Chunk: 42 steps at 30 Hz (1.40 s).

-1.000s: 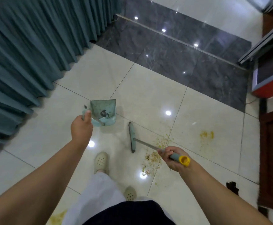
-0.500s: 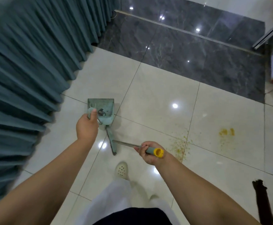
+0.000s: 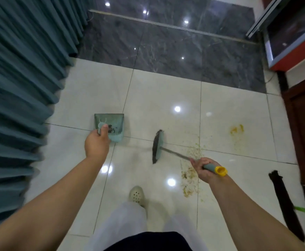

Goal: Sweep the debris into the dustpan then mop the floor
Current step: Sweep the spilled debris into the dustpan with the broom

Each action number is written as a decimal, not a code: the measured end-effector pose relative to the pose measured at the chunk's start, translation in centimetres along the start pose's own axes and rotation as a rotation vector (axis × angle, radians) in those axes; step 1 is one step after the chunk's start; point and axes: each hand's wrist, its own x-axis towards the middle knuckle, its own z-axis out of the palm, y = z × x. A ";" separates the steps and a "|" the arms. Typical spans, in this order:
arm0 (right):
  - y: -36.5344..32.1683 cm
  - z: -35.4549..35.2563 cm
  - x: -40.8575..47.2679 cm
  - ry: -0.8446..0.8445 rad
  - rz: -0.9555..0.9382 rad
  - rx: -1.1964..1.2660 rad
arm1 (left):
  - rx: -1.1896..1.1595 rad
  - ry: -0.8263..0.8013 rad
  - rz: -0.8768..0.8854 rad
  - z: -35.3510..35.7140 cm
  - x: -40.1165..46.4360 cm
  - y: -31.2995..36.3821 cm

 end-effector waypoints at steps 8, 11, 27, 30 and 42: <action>-4.5 -4.3 -1.7 0.012 -0.093 0.068 | -0.009 -0.129 0.030 2.5 0.2 2.3; -4.9 -4.8 -2.2 -0.002 -0.127 -0.013 | -0.005 -0.163 0.057 3.7 -0.2 3.4; -0.9 5.8 2.0 -0.155 0.126 -0.369 | 0.090 -0.122 0.134 6.4 4.1 8.4; 0.2 9.0 3.5 -0.144 0.194 -0.373 | 0.156 -0.089 0.178 6.8 5.6 9.5; -7.0 16.9 4.7 -0.064 0.079 -0.220 | 0.258 -0.051 0.132 11.5 9.7 14.0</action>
